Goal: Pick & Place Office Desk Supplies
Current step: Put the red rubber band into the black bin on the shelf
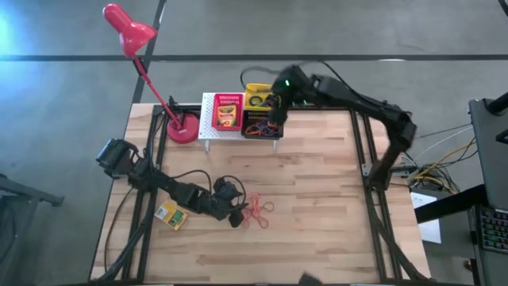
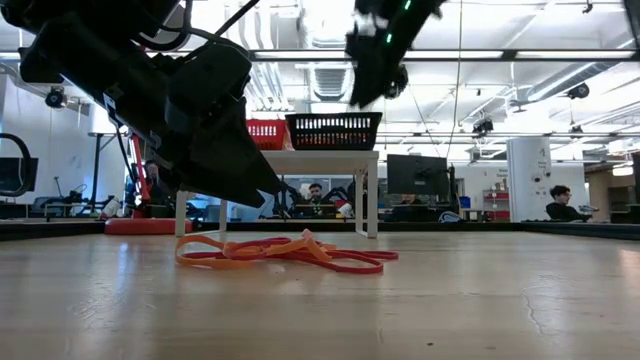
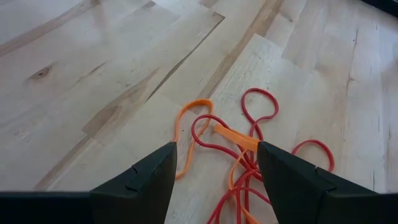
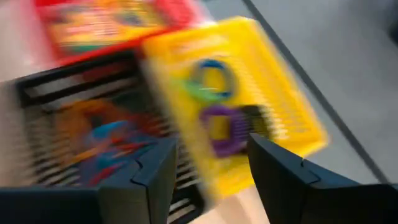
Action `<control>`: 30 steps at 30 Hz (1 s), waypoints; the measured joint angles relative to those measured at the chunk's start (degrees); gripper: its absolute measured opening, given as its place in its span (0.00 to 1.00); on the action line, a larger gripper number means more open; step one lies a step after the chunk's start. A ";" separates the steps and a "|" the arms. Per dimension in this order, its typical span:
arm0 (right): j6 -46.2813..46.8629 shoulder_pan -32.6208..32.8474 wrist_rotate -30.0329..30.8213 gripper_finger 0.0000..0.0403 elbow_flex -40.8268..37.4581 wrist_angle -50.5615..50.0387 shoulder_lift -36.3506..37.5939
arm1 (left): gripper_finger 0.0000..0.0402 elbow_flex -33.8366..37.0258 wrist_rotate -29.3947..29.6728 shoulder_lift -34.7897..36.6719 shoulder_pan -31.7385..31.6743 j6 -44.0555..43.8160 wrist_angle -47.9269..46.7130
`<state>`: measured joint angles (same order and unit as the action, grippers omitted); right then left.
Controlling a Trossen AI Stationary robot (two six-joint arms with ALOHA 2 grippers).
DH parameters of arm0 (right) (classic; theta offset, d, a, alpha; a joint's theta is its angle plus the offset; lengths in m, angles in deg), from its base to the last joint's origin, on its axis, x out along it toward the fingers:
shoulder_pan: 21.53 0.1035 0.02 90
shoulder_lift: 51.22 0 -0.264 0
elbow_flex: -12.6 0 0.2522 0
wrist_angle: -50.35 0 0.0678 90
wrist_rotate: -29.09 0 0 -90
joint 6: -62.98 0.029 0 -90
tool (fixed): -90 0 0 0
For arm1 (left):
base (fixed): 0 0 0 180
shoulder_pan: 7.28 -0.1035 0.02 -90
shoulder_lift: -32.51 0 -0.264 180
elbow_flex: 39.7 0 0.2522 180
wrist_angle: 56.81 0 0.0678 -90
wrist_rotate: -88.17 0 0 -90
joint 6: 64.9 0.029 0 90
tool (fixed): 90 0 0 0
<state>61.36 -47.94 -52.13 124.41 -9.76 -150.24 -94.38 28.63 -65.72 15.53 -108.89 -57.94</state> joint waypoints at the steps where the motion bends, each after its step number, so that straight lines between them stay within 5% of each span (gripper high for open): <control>1: -0.41 1.90 0.00 0.47 -2.26 0.99 2.13 | 0.57 0.00 0.00 0.00 0.00 0.00 0.05; 6: -1.07 13.26 0.22 0.43 -17.72 9.99 14.28 | 0.57 0.00 0.02 0.00 0.02 0.00 0.98; 16: 12.69 39.21 2.05 0.36 -52.19 38.63 32.14 | 0.57 0.00 0.02 0.00 0.02 0.04 1.44; 23: 18.46 53.53 14.90 0.33 -67.26 59.90 29.90 | 0.57 0.00 0.02 0.00 -0.02 0.62 1.67; 30: 22.48 56.24 15.84 0.30 -72.45 74.79 19.95 | 0.57 0.00 -4.79 -0.02 -0.26 6.44 1.56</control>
<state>83.85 8.30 -36.29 51.97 65.03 -130.29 -94.38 23.83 -65.74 15.27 -102.45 -56.38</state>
